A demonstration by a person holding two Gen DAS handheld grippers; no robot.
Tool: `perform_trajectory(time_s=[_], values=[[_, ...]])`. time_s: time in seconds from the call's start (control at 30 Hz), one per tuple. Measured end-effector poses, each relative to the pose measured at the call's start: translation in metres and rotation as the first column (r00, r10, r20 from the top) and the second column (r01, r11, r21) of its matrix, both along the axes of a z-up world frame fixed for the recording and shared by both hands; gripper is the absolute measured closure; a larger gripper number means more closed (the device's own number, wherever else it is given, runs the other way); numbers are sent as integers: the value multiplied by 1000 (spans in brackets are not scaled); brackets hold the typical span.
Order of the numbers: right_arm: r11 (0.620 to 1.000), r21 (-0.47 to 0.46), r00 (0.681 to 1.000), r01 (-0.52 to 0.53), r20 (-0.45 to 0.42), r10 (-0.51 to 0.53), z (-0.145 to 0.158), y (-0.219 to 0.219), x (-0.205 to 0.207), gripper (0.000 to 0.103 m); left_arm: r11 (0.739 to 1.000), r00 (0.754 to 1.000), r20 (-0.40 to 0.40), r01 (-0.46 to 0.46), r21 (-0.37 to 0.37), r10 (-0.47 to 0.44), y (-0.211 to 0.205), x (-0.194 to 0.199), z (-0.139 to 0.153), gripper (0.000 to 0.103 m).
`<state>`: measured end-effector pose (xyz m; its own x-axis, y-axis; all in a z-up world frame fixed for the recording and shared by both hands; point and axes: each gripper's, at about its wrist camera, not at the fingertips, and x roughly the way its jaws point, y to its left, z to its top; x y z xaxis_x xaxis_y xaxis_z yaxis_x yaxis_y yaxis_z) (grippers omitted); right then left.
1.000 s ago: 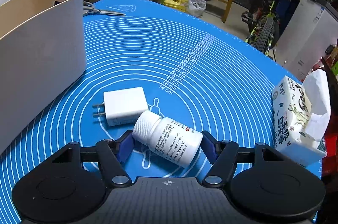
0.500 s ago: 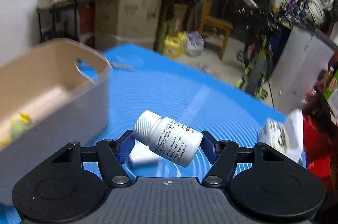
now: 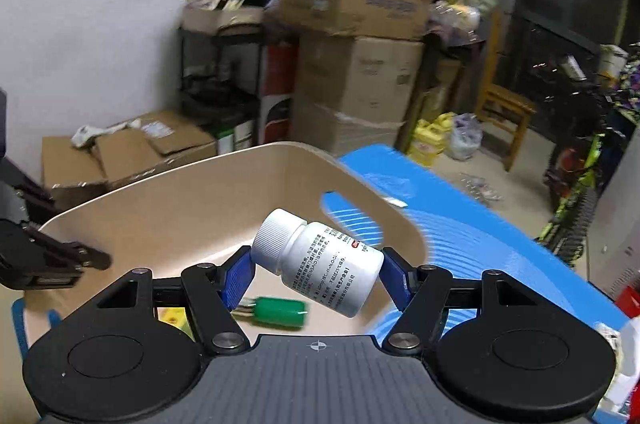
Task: Organize rigid objects
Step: 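Carry the white pill bottle into the basket and open the right tool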
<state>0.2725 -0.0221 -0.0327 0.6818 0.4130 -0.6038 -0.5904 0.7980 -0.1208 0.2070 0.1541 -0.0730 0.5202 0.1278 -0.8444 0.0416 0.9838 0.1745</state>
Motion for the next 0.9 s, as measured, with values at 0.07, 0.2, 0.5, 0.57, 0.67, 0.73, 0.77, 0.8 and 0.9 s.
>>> perform_trajectory(time_s=[0.07,0.2,0.5,0.57,0.67,0.73,0.77,0.8,0.9], values=[[1000,-15,1000,-13,-19,12,-5,14,-2,33,1000,1000,0,0,-1,0,1,0,1,86],[998,-58,998,-31,-58,28,-15,40,-3,33,1000,1000,0,1,-2,-1,3,0,2,86],[985,-160,992,-59,-124,40,-34,70,-7,33,1000,1000,1,5,1,-5,2,-1,2,86],[981,-182,989,-63,-146,36,-38,74,-6,33,1000,1000,1,4,1,-4,2,-1,2,86],[976,-206,985,-65,-171,29,-44,77,-6,33,1000,1000,1,4,1,-4,2,-1,2,86],[970,-233,983,-66,-179,24,-50,80,-5,33,1000,1000,1,4,1,-4,2,-1,2,86],[968,-242,983,-68,-184,23,-53,80,-5,33,1000,1000,1,5,1,-5,2,-1,2,86],[967,-247,981,-69,-191,21,-55,79,-5,33,1000,1000,1,5,2,-5,2,-1,2,86],[969,-238,980,-63,-199,15,-54,78,-4,32,1000,1000,0,4,3,-4,0,0,1,86]])
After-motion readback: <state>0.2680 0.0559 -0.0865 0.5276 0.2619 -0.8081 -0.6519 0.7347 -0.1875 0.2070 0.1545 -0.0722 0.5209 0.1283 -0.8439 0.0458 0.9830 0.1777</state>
